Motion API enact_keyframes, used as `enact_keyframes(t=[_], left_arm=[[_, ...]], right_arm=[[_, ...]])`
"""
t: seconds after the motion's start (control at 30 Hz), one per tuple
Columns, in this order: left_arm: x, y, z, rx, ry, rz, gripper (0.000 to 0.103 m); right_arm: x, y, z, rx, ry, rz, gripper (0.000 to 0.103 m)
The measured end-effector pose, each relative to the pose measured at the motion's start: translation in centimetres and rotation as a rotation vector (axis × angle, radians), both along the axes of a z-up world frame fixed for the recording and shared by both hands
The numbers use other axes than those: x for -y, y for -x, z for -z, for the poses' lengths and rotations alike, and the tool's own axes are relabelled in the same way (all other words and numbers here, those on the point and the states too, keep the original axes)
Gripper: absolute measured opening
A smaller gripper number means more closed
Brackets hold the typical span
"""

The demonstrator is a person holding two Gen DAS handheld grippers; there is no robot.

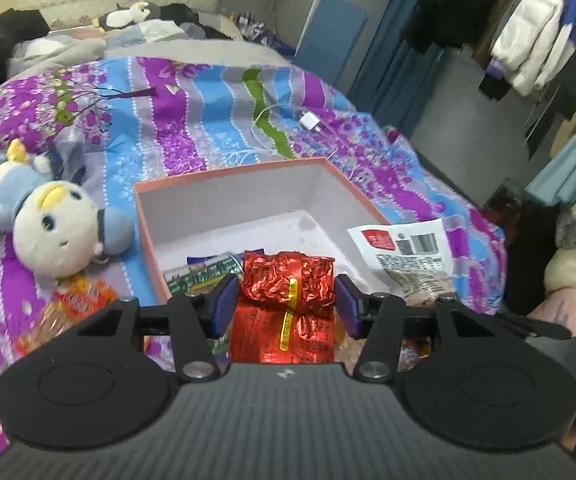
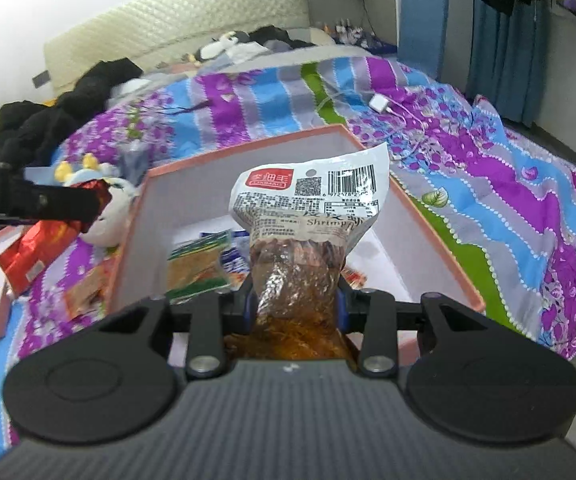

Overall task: Organize snacks
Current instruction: 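Open both tools to drop the two snacks into the pink box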

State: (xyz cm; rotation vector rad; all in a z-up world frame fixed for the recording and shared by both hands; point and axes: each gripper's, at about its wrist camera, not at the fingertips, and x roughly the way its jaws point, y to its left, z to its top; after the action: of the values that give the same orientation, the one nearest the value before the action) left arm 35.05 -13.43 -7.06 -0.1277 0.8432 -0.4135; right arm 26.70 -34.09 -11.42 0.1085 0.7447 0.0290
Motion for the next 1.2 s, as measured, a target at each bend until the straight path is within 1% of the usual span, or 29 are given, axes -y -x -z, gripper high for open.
enact_keyframes(t=[0.1,0.2,0.27,0.33,0.43,0.5,0.53,0.57,0.6,0.63,0.67,0.73,0.93,1.2], left_arm=[[1.6,-3.4,1.4,-0.063,-0.011,0.015,0.058],[2.6,-5.8,2.9,-0.114,-0.049,0.018,0.058],[2.9,-6.9,3.7,-0.153,-0.057,0.023,0.058],[3.2,-7.6,4.1,-0.160,-0.078,0.022,0.058],[3.0,-7.8,4.2,-0.154,-0.101,0.020,0.059],[2.5,-7.9,4.3,-0.166,-0.089,0.007,0.068],[2.2,-7.9,4.3,-0.167,-0.080,0.003,0.075],[2.0,-7.8,4.2,-0.162,-0.078,-0.002,0.079],[1.8,-7.6,4.1,-0.153,-0.078,-0.006,0.079],[1.6,-7.4,4.0,-0.148,-0.075,-0.007,0.080],[1.4,-7.1,3.9,-0.148,-0.075,-0.006,0.080],[1.1,-6.4,3.6,-0.126,-0.086,-0.006,0.080],[-0.6,-3.0,2.0,-0.055,-0.056,-0.020,0.080],[-3.5,3.1,0.1,0.073,-0.076,-0.034,0.080]], right_arm=[[1.1,-2.4,1.0,-0.038,0.026,0.013,0.039],[2.0,-4.1,2.1,-0.087,0.024,0.021,0.039],[2.6,-4.8,2.7,-0.117,0.004,0.029,0.040],[2.7,-5.2,3.0,-0.130,0.015,0.028,0.040],[2.9,-5.2,3.1,-0.125,0.030,0.036,0.041],[3.0,-5.1,3.0,-0.123,0.022,0.039,0.041],[3.0,-5.1,2.9,-0.124,0.023,0.038,0.041],[3.0,-5.1,2.9,-0.126,0.026,0.038,0.042],[2.9,-5.1,3.0,-0.127,0.027,0.040,0.043],[3.0,-5.1,3.0,-0.127,0.017,0.041,0.049],[3.0,-5.1,3.0,-0.129,0.007,0.046,0.060],[2.8,-4.8,2.9,-0.122,-0.001,0.046,0.067],[2.0,-2.6,2.0,-0.080,0.002,0.037,0.067],[0.4,2.2,0.7,0.012,-0.017,0.037,0.067]])
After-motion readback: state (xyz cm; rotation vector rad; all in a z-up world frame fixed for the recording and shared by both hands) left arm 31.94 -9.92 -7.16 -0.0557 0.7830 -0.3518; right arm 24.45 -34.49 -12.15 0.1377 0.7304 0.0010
